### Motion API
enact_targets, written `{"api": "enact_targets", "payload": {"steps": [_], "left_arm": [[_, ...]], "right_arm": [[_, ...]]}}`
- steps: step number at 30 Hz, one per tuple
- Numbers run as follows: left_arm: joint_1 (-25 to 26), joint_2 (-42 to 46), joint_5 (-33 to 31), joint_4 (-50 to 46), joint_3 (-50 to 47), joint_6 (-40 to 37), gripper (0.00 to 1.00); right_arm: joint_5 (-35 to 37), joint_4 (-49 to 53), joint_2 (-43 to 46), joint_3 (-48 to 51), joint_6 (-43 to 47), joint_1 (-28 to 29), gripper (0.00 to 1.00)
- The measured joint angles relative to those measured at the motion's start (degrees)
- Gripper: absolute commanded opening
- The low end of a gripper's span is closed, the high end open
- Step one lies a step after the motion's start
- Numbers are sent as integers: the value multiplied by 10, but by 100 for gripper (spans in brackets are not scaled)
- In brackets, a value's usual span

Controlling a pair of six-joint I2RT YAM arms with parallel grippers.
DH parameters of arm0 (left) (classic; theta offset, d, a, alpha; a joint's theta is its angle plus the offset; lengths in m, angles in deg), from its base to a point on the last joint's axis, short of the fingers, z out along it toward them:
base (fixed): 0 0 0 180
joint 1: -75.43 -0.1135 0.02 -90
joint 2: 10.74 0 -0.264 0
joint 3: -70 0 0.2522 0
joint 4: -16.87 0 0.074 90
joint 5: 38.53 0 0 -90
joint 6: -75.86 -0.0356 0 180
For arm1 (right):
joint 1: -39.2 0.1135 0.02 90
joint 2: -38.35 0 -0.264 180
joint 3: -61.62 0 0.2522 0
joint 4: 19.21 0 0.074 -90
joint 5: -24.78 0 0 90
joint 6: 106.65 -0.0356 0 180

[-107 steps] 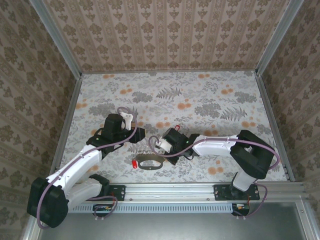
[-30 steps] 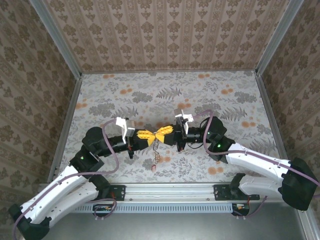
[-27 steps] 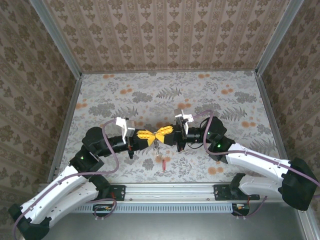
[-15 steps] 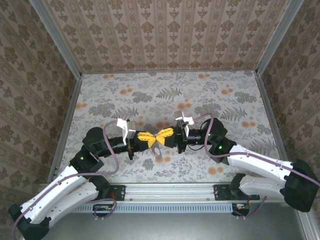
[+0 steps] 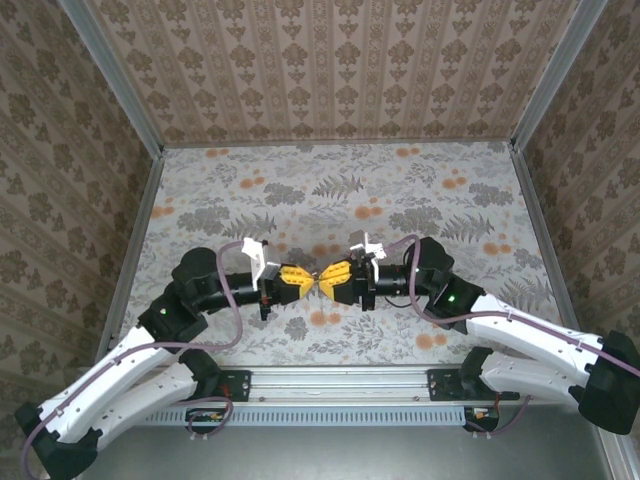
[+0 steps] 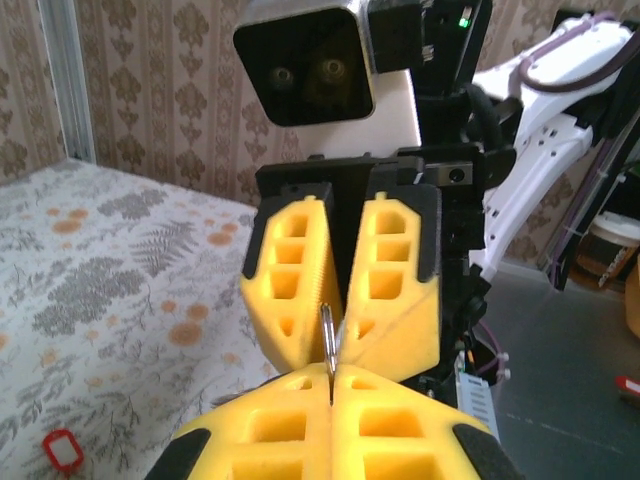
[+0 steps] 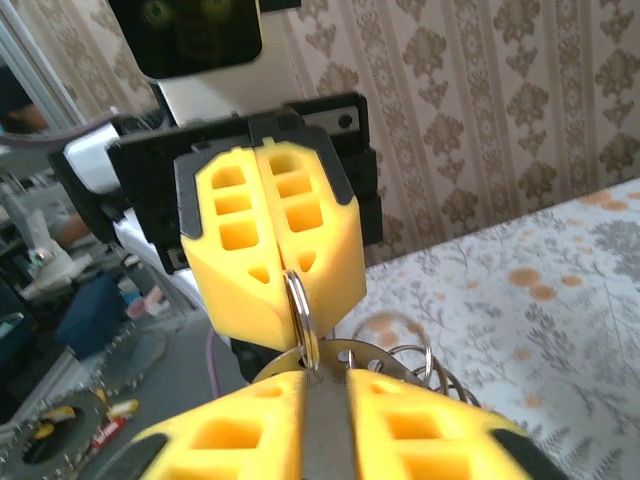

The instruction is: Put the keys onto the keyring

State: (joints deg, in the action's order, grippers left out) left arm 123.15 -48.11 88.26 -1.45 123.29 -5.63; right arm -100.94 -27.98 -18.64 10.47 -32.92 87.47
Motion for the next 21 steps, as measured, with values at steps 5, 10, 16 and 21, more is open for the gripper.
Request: {"api": "enact_targets", "payload": {"steps": [5,10,16,21], "left_arm": [[11,-12,-15,-60,30,-37,0],[23,-31,-24,-110,53,-70,0],[41,-57,-30,-157,68,-99,0],[52,-64,-34,-181,70,-111,0]], "right_arm": [[36,141,48,-45,59,4,36],[81,256,106,-94,118,17,40],[116,341,83,-129,176,39,38],[115,391,47,-136,203,41,38]]}}
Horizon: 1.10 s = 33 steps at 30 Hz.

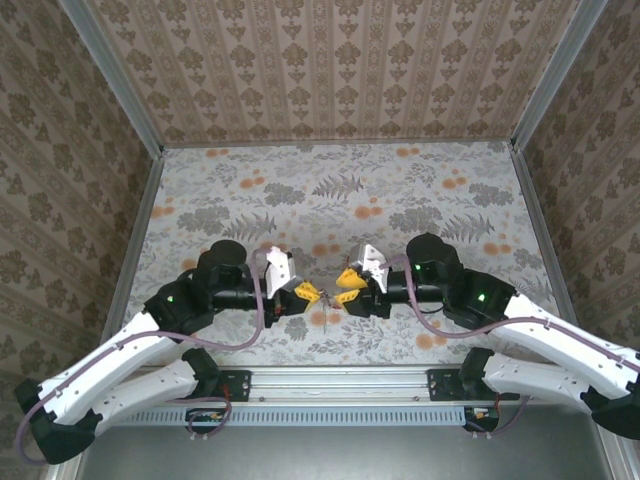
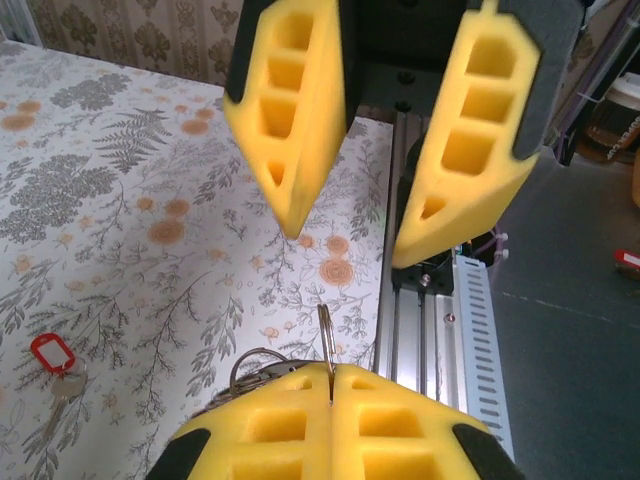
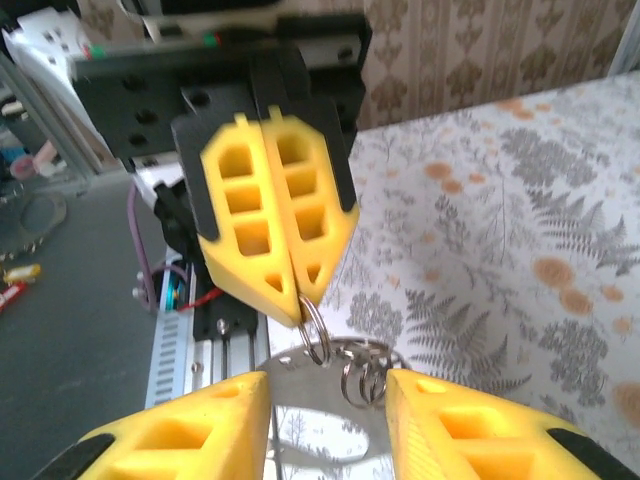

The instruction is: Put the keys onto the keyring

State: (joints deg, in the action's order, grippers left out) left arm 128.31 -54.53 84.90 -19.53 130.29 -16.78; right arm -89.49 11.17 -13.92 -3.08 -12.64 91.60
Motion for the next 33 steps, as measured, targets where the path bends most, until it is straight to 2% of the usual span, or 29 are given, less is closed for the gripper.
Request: {"api": "enact_targets", "payload": {"steps": [14,22,24,33], "left_arm": [[8,-19,10,-28,15,-16,0],[8,-19,11,-28,17,-17,0],[8,-19,11,-29,17,-17,0],[14,-22,12,-44,20,-22,0]], "right_arm": [[-54,20,-48,-27,21,0,36],[-78,20,-74,-27,21,0,28],[-80,20,-75,-27,21,0,26],[-90,20,-78,-27,20,0,0]]}}
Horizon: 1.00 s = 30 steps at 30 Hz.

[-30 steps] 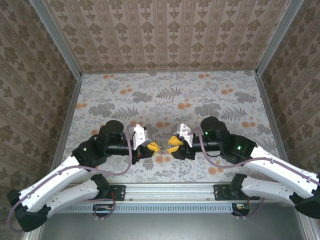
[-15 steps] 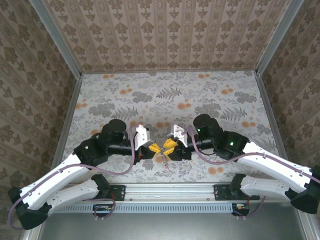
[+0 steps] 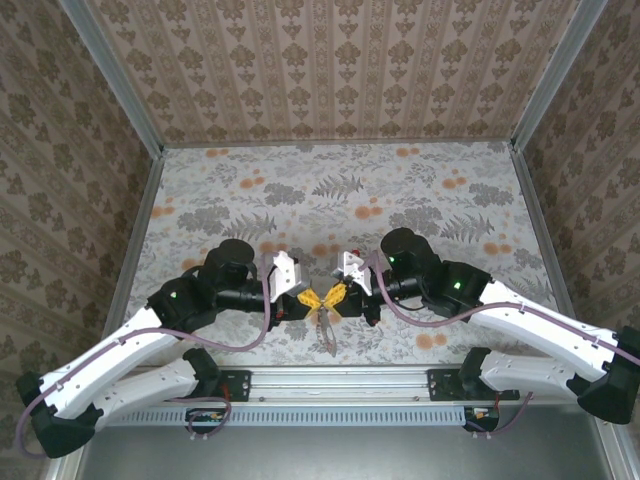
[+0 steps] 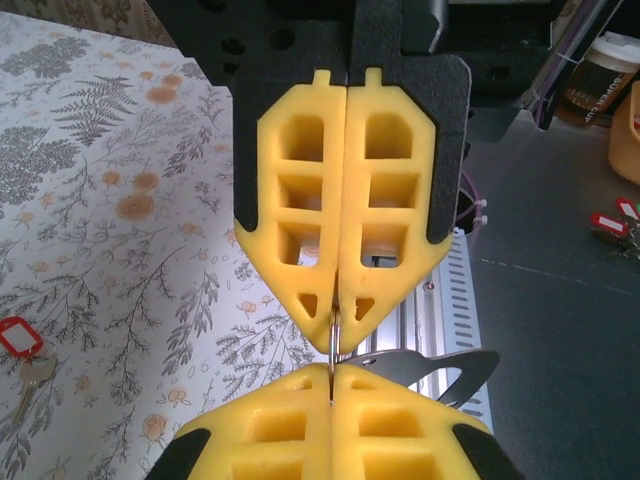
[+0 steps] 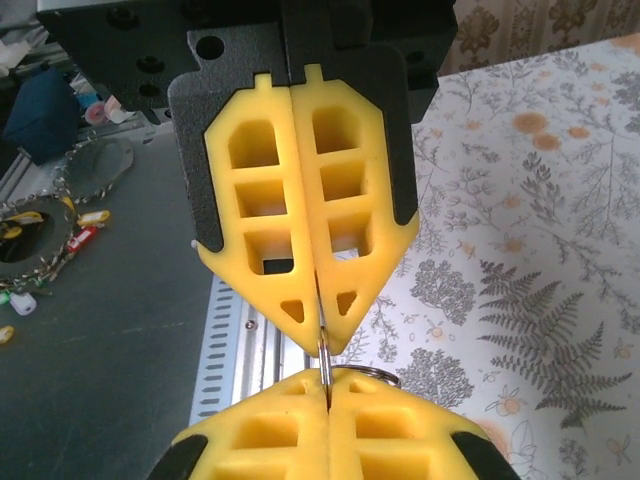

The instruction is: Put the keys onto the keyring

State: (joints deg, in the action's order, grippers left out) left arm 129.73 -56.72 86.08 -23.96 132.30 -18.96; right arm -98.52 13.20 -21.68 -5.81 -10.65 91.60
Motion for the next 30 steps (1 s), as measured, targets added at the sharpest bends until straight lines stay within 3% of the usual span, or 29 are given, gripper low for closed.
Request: {"api": "enact_targets", "payload": {"steps": [6,9,10,12,20,30], "left_arm": [[0,-2,-3,-4,4,0,0],[0,3,-8,6,3,0,25],[1,8,-10,17,0,2,38],[0,19,-12,41,-11,12,45],[0,37,-14,118,-47,38,46],[0,39,-9,172,-57,53,36]], "right_arm": [[0,-2,0,0,-2,0,0],[2,-28,12,14,-20,0,0],[3,-50,21,27,-31,0,0],[9,-96,41,56,-53,0,0],[29,-306,81,174,-145,0,0],[30,-460,83,219,-189,3,0]]}}
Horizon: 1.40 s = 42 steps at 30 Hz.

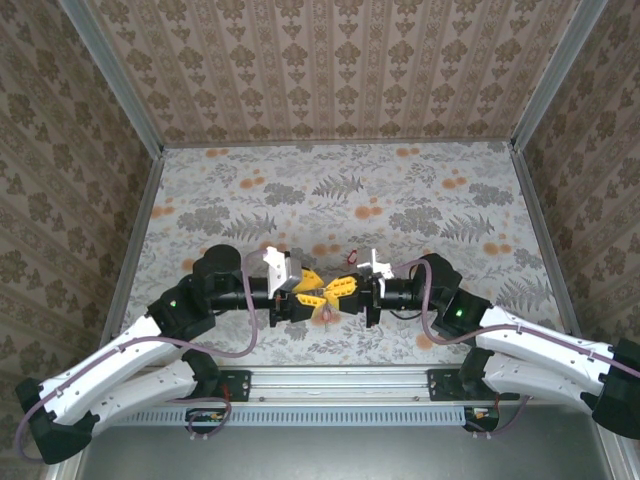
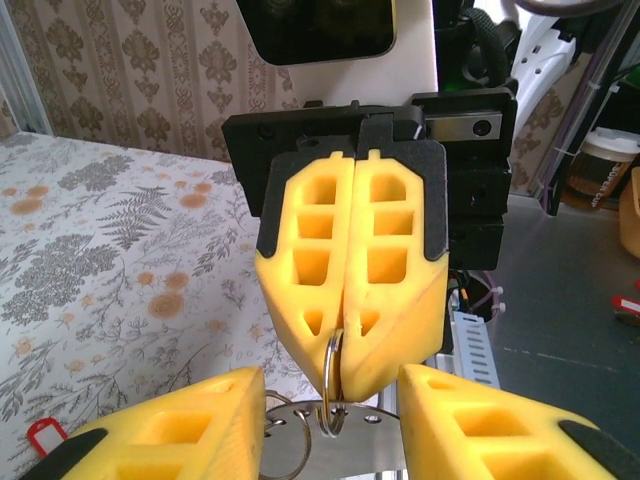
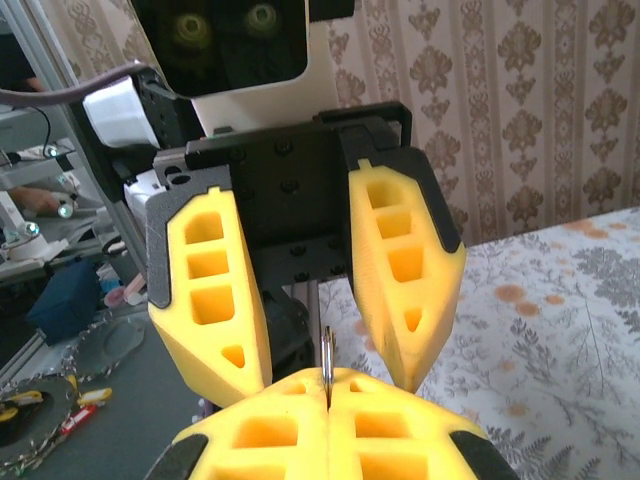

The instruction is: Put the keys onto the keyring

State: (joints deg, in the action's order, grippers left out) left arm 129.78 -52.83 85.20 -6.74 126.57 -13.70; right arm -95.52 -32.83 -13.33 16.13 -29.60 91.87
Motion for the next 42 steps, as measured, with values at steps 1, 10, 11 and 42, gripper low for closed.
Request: {"api": "enact_targets", "payload": {"steps": [1,10,11,42], "left_arm": [[0,1,0,3,0,0,33],[0,6,6,21,0,11,4],[0,6,7,23,0,12,1],[38,-64,-110,-183,83,-151,0]], "right_arm": [[0,-7,0,2,-3,0,0],[3,-54,-1,19,-12,1,0],[3,-60,-1,21,-12,1,0],[113,279,40,-58,147,11,47]]}}
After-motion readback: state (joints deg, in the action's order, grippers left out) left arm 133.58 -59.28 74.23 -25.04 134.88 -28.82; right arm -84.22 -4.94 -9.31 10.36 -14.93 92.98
